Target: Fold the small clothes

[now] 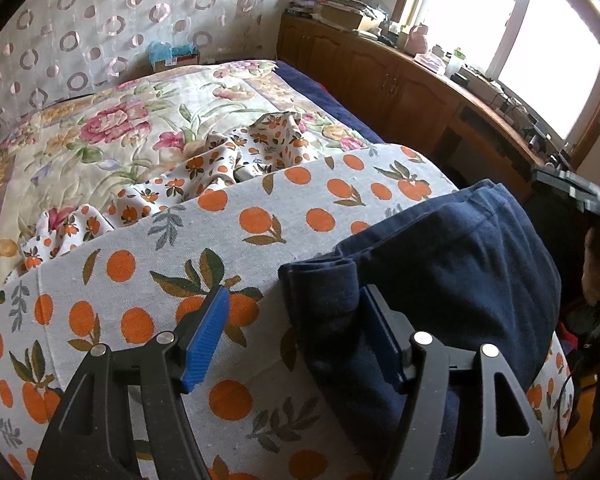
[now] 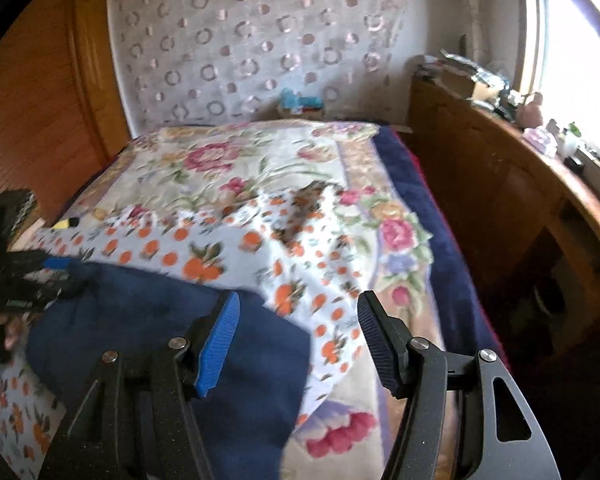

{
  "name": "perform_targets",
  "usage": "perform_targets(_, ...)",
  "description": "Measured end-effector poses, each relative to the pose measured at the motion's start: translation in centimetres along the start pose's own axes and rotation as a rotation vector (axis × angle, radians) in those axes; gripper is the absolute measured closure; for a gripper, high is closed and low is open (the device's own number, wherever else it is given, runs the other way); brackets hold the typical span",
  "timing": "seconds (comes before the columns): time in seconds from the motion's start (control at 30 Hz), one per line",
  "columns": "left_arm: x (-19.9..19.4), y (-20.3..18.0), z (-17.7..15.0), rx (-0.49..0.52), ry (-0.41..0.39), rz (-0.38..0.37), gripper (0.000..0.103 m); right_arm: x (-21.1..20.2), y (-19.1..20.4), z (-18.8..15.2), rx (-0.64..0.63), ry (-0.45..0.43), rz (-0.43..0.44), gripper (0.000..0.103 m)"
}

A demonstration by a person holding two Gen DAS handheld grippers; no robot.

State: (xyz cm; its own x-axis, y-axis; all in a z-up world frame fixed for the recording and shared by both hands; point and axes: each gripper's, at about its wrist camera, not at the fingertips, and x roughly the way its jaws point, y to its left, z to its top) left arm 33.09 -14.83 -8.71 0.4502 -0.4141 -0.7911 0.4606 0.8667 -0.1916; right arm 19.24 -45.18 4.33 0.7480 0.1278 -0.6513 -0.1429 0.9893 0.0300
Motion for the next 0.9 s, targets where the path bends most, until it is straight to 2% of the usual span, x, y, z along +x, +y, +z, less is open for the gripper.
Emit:
perform_targets(0.07, 0.1, -0.1, 0.1, 0.002, -0.001, -0.002, 0.035, 1.2, 0.1, -1.4, 0.007, 0.034, 0.042, 0.035)
perform_targets(0.17, 0.2, -0.3, 0.2, 0.008, -0.005, -0.009, 0.035, 3.3, -0.3, -2.5, 0.017, 0.081, 0.047, 0.034)
perform_targets(0.23, 0.3, -0.5, 0.3, 0.016, -0.009, -0.017, 0.037, 4.5, -0.9, -2.5, 0.052, 0.107, 0.045, 0.025)
perform_targets(0.27, 0.4, -0.6, 0.3, 0.018, -0.010, -0.023, 0.039, 5.0, -1.3, -2.7, 0.078, 0.120, 0.046, 0.024)
perform_targets(0.37, 0.5, -0.8, 0.5, 0.026, -0.012, -0.038, 0.043, 5.6, -2.2, -2.5, 0.131, 0.129, 0.088, 0.023)
perform_targets(0.6, 0.8, -1.2, 0.8, 0.032, -0.008, -0.046, 0.045, 5.8, -3.1, -2.5, 0.182, 0.147, 0.162, 0.024)
perform_targets(0.63, 0.9, -1.3, 0.8, 0.031, -0.005, -0.055, 0.049, 5.8, -3.3, -2.4, 0.182, 0.144, 0.175, 0.031)
perform_targets(0.73, 1.1, -1.5, 1.0, 0.031, 0.002, -0.068, 0.054, 6.6, -3.0, -2.7, 0.172, 0.143, 0.220, 0.047)
perform_targets(0.8, 1.0, -1.5, 1.1, 0.028, 0.002, -0.073, 0.058, 6.8, -2.8, -2.9, 0.170, 0.143, 0.243, 0.055)
perform_targets(0.83, 1.0, -1.6, 1.1, 0.028, 0.000, -0.077, 0.064, 6.8, -3.0, -3.0, 0.168, 0.142, 0.248, 0.057)
perform_targets(0.87, 0.8, -1.5, 1.1, 0.029, -0.003, -0.083, 0.076, 6.7, -2.9, -3.1, 0.162, 0.137, 0.242, 0.058)
perform_targets(0.9, 0.6, -1.6, 1.1, 0.030, -0.006, -0.087, 0.081, 6.4, -2.8, -3.2, 0.150, 0.129, 0.235, 0.064)
